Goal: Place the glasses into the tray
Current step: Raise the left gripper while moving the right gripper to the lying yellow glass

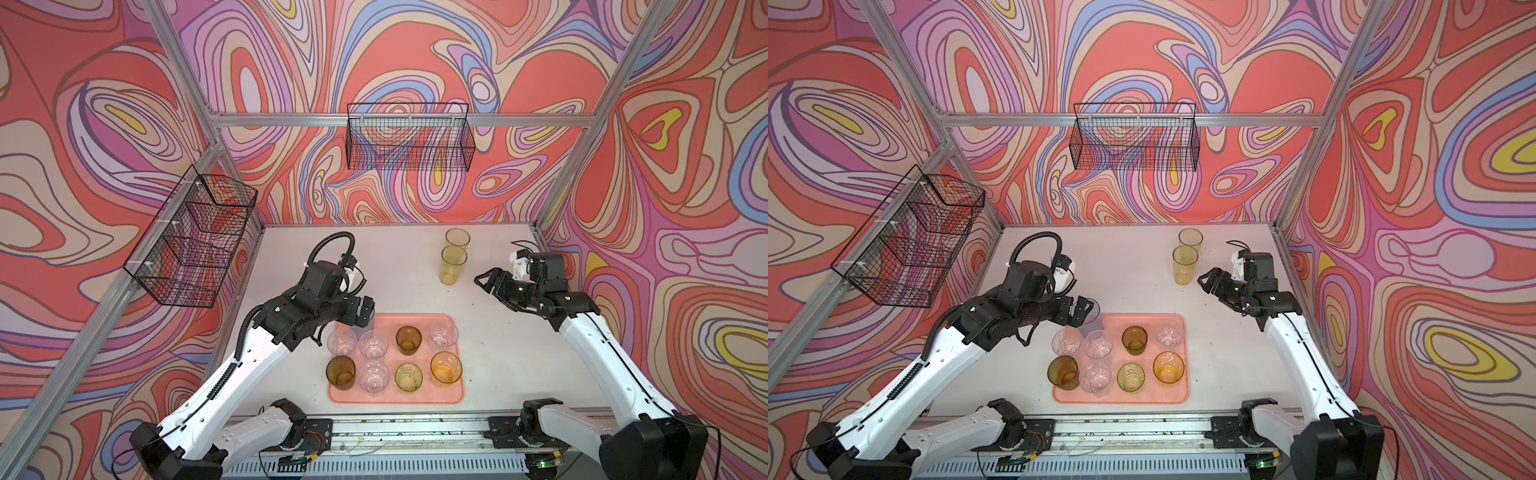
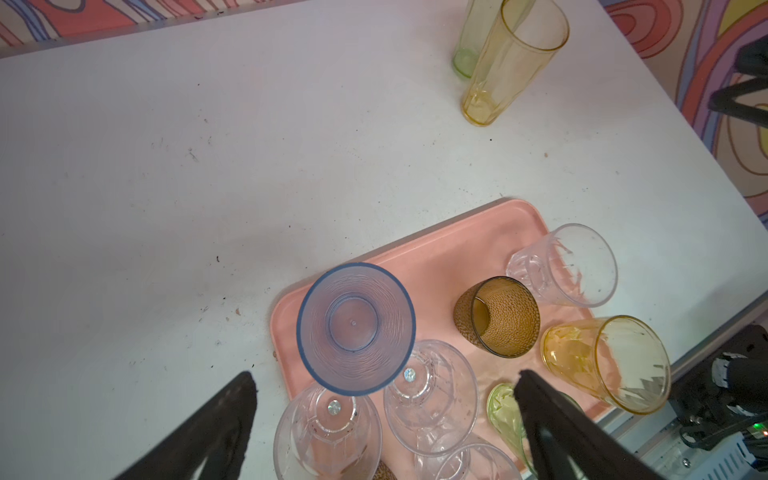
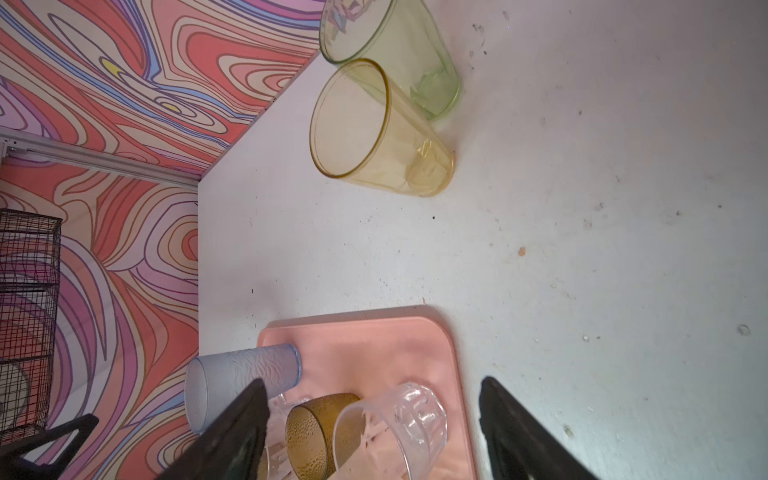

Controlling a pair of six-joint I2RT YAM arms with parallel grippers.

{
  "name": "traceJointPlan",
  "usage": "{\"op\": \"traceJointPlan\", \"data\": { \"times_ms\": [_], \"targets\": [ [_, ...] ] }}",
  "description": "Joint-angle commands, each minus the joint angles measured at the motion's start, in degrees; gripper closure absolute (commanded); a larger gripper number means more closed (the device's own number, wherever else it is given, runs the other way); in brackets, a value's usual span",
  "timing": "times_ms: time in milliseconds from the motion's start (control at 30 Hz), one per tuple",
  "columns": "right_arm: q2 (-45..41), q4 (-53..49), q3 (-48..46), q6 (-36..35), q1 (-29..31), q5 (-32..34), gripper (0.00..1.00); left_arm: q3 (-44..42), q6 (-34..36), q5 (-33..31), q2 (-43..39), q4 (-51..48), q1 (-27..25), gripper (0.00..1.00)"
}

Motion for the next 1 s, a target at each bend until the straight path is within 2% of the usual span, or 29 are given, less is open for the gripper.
{"op": "traceJointPlan", "data": {
  "times_ms": [0,300,467,667,967],
  "targets": [
    [2.94,0.47,4.02,0.43,-0.04,2.49,0.2,-1.49,2.92,3.72,-0.22,3.11,0.56,0.0],
    [12.6,0.56,11.22,-0.61,2.58,8.86,0.25,-4.79,0.32,10.76,-3.25,6.84,0.65,0.0],
    [19.14,0.45,15.35,-1.39,5.42,12.09,0.28,-5.09,0.12,10.62,-3.27,6.64,0.65,0.0],
    [27.48,-1.14,21.52,-2.77,7.83,15.56,0.37,-5.79,-0.38,8.46,-4.49,6.73,0.66,0.0],
    [33.23,-1.16,24.86,-2.45,8.37,19.07,0.49,-6.06,-0.3,8.67,-4.33,6.88,0.67,0.0]
  ]
}}
